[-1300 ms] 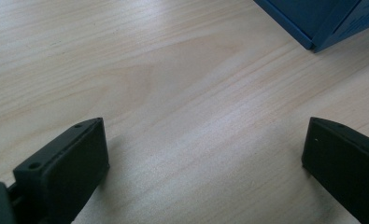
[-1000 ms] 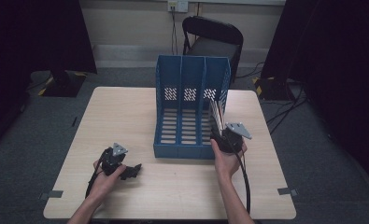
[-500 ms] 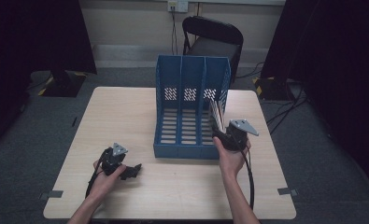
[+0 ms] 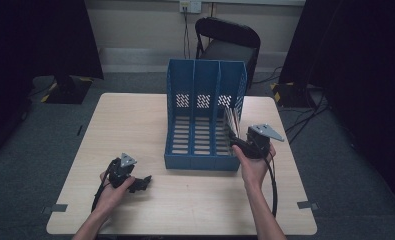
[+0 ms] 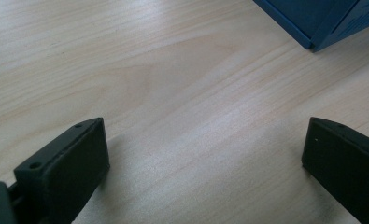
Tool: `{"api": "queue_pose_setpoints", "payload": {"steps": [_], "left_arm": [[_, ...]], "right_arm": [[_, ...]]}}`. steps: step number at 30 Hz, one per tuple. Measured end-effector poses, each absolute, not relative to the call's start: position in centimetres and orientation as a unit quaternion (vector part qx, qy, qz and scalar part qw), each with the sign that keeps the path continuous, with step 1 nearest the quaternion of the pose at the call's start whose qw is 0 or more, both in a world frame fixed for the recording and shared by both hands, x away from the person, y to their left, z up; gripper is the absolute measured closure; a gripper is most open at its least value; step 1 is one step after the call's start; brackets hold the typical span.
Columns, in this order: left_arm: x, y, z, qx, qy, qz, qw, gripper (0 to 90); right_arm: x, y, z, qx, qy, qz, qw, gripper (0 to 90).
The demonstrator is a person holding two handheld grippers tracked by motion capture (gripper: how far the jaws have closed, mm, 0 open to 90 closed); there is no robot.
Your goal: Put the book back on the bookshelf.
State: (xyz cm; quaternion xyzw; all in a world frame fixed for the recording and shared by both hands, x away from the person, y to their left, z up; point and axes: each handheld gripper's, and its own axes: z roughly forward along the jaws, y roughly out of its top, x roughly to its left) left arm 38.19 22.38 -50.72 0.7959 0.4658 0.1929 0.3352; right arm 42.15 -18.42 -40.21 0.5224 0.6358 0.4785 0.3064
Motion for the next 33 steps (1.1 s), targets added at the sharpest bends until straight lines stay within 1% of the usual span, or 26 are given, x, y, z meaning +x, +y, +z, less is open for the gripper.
{"api": "queue_pose_setpoints", "payload": {"steps": [3, 9, 16, 25, 30, 33], "left_arm": [[38.2, 22.4, -50.7, 0.796, 0.466, 0.193, 0.335, 0.0], [38.2, 22.4, -50.7, 0.796, 0.466, 0.193, 0.335, 0.0], [38.2, 22.4, -50.7, 0.796, 0.466, 0.193, 0.336, 0.0], [38.2, 22.4, -50.7, 0.796, 0.466, 0.193, 0.335, 0.0], [38.2, 22.4, -50.7, 0.796, 0.466, 0.193, 0.335, 0.0], [38.2, 22.4, -50.7, 0.796, 0.466, 0.193, 0.335, 0.0]], "right_arm": [[42.2, -18.6, -40.0, 0.519, 0.637, 0.483, 0.304, 25.8], [42.1, -19.1, -39.6, 0.506, 0.649, 0.484, 0.297, 22.2], [41.5, -20.3, -39.1, 0.498, 0.651, 0.510, 0.263, 19.3], [40.1, -21.7, -38.6, 0.474, 0.673, 0.509, 0.253, 16.2], [39.1, -22.2, -38.7, 0.459, 0.687, 0.504, 0.250, 16.2], [38.5, -22.7, -38.9, 0.458, 0.689, 0.511, 0.233, 16.7]]}}
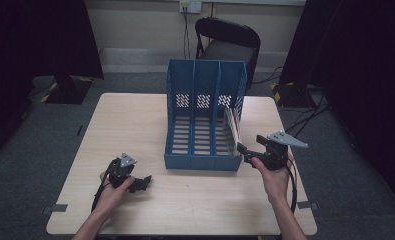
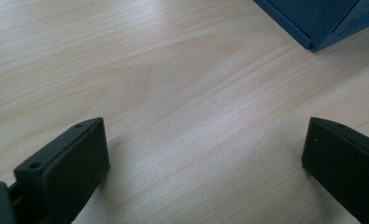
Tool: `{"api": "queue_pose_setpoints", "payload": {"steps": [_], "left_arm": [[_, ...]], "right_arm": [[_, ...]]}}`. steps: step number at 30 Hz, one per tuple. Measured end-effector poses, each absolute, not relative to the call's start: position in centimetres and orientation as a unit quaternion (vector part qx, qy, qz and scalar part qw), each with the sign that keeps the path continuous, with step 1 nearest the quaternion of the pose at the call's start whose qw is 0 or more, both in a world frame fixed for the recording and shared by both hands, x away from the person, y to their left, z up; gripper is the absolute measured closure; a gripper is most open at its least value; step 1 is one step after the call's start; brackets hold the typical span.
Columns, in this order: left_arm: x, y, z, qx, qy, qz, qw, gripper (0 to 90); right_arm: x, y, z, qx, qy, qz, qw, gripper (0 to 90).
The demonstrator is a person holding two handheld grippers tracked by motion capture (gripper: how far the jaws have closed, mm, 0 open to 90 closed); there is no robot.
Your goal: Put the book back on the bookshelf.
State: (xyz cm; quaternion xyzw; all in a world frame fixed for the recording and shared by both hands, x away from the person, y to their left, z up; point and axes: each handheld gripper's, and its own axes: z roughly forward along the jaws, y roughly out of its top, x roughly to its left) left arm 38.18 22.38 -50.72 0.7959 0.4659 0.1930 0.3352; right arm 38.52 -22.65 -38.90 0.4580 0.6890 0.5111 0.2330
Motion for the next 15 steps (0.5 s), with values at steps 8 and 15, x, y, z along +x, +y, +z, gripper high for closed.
{"api": "queue_pose_setpoints", "payload": {"steps": [8, 15], "left_arm": [[38.1, 22.4, -50.7, 0.796, 0.466, 0.193, 0.334, 0.1], [37.9, 22.3, -50.7, 0.796, 0.465, 0.192, 0.337, 0.1]], "right_arm": [[36.7, -23.2, -39.9, 0.434, 0.724, 0.486, 0.226, 16.8], [35.3, -23.1, -41.3, 0.419, 0.753, 0.462, 0.210, 16.9]]}}
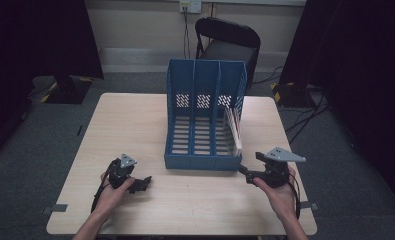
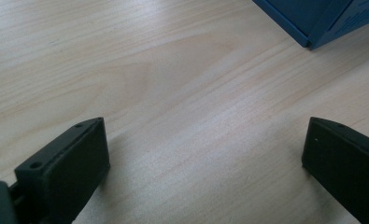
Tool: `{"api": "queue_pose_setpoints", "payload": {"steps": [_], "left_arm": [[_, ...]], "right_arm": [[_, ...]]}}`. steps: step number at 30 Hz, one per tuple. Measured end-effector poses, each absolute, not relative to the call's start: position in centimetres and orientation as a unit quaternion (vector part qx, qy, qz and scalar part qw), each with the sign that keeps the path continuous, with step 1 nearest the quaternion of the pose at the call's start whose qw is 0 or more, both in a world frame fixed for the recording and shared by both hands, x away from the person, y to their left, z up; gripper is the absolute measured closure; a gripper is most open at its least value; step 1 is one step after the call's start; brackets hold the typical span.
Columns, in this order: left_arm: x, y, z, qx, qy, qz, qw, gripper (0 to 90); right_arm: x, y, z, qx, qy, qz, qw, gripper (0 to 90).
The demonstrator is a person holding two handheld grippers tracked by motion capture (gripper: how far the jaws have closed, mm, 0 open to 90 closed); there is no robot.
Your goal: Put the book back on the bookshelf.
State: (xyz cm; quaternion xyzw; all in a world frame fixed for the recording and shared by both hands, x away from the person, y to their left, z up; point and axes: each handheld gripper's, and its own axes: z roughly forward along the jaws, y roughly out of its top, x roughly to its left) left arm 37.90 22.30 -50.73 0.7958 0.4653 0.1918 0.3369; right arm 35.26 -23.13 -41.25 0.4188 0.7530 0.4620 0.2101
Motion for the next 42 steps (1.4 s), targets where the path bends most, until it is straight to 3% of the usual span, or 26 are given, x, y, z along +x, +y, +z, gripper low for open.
{"api": "queue_pose_setpoints", "payload": {"steps": [12, 30, 37, 42], "left_arm": [[37.5, 22.0, -50.7, 0.797, 0.464, 0.191, 0.337, 0.0], [37.2, 21.4, -50.7, 0.802, 0.455, 0.187, 0.339, 0.0], [36.9, 20.6, -50.7, 0.809, 0.442, 0.181, 0.342, 0.0], [36.6, 20.2, -50.7, 0.812, 0.438, 0.180, 0.342, 0.0]], "right_arm": [[34.0, -22.0, -45.3, 0.397, 0.800, 0.426, 0.148, 16.4], [35.6, -14.7, -48.6, 0.346, 0.856, 0.371, 0.098, 17.3], [36.6, -14.3, -50.0, 0.362, 0.846, 0.376, 0.107, 17.3], [35.9, -13.9, -50.6, 0.346, 0.847, 0.373, 0.155, 16.0]]}}
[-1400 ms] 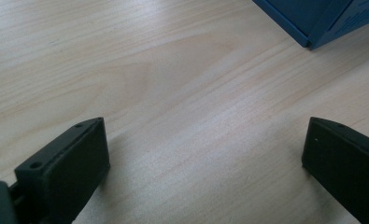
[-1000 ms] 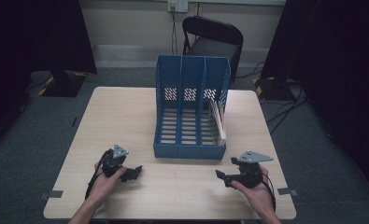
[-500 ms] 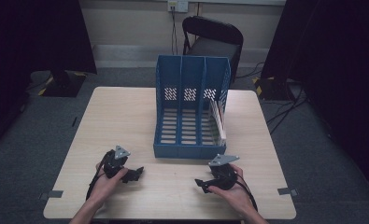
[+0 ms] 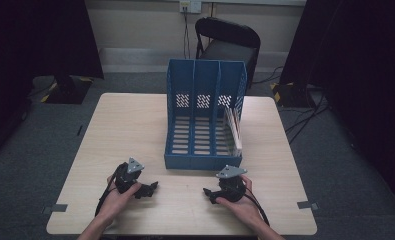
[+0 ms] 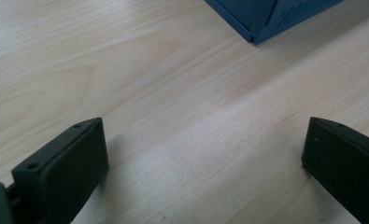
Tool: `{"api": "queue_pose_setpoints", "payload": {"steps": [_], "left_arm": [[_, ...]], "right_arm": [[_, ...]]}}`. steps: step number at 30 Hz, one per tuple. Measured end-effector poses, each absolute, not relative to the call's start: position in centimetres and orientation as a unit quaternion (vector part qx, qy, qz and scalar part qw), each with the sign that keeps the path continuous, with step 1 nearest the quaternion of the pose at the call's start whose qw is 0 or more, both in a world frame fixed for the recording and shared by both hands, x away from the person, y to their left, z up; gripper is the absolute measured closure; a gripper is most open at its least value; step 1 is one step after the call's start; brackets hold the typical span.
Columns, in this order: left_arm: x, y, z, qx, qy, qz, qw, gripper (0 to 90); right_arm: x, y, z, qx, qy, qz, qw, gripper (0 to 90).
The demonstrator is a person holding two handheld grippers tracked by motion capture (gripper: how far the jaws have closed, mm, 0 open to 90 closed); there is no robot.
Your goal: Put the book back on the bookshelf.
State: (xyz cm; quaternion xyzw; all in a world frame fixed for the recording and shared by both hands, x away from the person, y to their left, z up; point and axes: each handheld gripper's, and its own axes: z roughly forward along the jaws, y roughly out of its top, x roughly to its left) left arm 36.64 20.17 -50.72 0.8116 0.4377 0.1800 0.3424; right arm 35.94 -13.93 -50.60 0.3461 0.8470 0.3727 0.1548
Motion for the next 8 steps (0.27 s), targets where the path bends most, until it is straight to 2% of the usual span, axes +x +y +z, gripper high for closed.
{"api": "queue_pose_setpoints", "payload": {"steps": [8], "left_arm": [[36.57, 20.06, -50.71, 0.812, 0.437, 0.179, 0.342, 0.0]], "right_arm": [[35.67, -13.87, -50.60, 0.355, 0.844, 0.370, 0.159, 15.0]]}}
